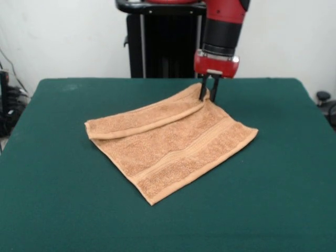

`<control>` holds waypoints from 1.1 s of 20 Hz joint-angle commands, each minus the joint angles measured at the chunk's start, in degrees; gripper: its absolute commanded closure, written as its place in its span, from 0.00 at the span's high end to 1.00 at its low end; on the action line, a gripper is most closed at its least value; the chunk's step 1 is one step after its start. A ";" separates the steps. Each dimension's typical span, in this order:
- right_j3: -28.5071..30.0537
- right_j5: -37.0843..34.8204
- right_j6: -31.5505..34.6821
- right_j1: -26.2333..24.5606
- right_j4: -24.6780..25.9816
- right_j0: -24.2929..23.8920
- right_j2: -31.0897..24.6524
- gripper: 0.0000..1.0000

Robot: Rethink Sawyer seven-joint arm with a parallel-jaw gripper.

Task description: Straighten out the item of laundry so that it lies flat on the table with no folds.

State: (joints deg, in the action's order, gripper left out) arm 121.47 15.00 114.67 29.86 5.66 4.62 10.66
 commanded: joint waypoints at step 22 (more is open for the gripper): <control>2.92 -2.36 8.12 -0.65 1.58 -0.06 -5.94 1.00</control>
State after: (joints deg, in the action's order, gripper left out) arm 122.94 14.71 114.67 31.29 6.40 4.44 10.45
